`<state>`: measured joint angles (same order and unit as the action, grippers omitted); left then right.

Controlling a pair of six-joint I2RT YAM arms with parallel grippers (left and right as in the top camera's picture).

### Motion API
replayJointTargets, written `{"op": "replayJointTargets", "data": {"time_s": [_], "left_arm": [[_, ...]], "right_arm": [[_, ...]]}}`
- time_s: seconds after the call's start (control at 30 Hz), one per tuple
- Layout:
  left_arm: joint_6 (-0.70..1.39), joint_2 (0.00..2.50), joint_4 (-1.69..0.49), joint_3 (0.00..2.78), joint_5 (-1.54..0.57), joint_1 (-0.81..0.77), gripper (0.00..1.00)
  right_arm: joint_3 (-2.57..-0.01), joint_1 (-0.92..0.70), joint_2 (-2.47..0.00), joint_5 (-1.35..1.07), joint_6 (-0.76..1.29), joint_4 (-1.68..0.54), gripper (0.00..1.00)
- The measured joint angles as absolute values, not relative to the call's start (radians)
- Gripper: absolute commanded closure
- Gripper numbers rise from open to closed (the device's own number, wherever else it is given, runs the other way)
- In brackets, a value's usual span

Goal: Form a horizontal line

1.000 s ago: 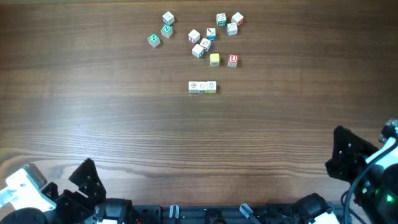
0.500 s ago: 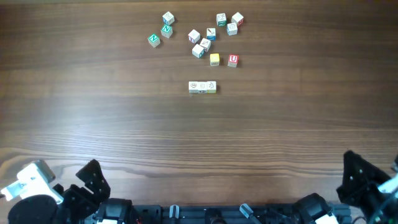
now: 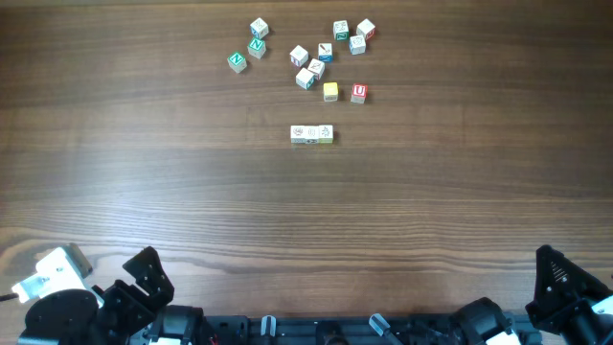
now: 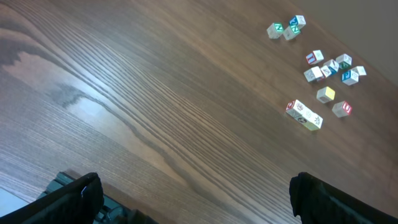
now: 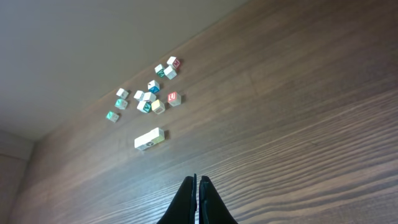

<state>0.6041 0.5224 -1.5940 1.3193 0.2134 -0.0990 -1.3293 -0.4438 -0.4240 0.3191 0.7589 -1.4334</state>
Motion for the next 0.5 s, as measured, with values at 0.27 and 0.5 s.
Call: {"op": "replayJointTargets", "data": {"time_s": [0.27, 0.5], "left_arm": [[0.605, 0.522, -1.594, 1.319, 0.213, -0.099, 0.0], [0.605, 0.522, -1.594, 1.319, 0.213, -0.099, 0.0]], "right_arm": [[-1.329, -0.444, -0.424, 0.319, 0.759, -1.436, 0.96], [-1.329, -0.444, -0.424, 0.317, 0.766, -1.467, 0.53]]}}
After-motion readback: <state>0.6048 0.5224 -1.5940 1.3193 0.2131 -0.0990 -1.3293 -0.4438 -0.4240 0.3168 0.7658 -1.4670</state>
